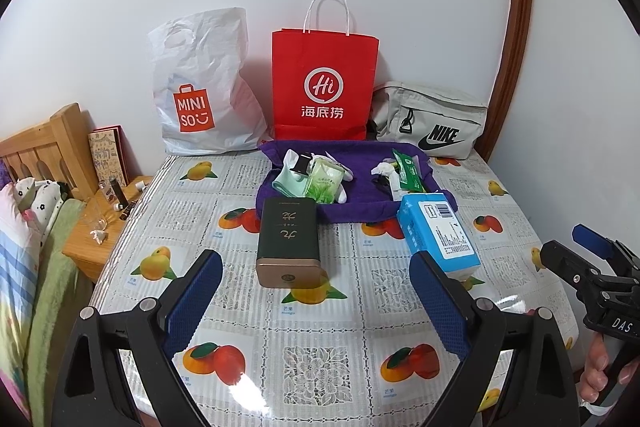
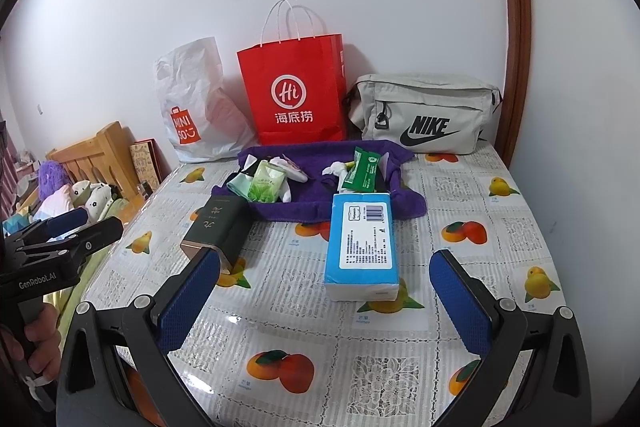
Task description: Organize soft objects
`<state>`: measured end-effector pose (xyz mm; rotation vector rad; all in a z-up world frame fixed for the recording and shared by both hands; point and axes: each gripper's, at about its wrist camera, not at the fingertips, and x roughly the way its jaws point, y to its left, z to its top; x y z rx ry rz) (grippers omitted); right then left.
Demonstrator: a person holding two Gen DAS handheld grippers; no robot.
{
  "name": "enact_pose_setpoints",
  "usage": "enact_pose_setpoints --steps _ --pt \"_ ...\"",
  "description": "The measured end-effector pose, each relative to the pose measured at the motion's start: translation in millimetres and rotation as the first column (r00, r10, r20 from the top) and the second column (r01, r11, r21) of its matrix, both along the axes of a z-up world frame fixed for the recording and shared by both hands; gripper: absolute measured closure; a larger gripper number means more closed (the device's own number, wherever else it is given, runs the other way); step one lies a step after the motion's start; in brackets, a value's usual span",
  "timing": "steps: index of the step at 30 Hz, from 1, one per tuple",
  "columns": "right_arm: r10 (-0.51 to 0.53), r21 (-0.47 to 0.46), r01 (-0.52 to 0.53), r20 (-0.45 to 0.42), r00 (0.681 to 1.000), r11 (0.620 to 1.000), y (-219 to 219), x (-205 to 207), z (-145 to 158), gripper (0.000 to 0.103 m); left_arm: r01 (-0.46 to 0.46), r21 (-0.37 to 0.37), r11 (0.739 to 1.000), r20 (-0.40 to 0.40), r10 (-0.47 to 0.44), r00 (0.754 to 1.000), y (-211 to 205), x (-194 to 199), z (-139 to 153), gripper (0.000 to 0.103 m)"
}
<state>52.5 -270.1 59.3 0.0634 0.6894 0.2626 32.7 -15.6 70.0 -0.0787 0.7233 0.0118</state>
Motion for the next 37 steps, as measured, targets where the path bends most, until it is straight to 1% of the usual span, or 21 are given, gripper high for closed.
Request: enact_pose_setpoints --steps 26,37 --pt "0.010 -0.004 -0.010 -0.005 1.000 1.000 2.5 -0.8 -4.7 0.000 0.004 0.001 1.000 -0.003 -0.004 1.000 1.8 0.0 -0.4 0.008" --pt "0.015 -0.012 -0.015 -0.006 1.000 1.000 0.6 -0.7 -8.0 0.000 0.014 0.009 1.000 -0.009 -0.014 1.000 -7.7 7.4 -8.4 0.008"
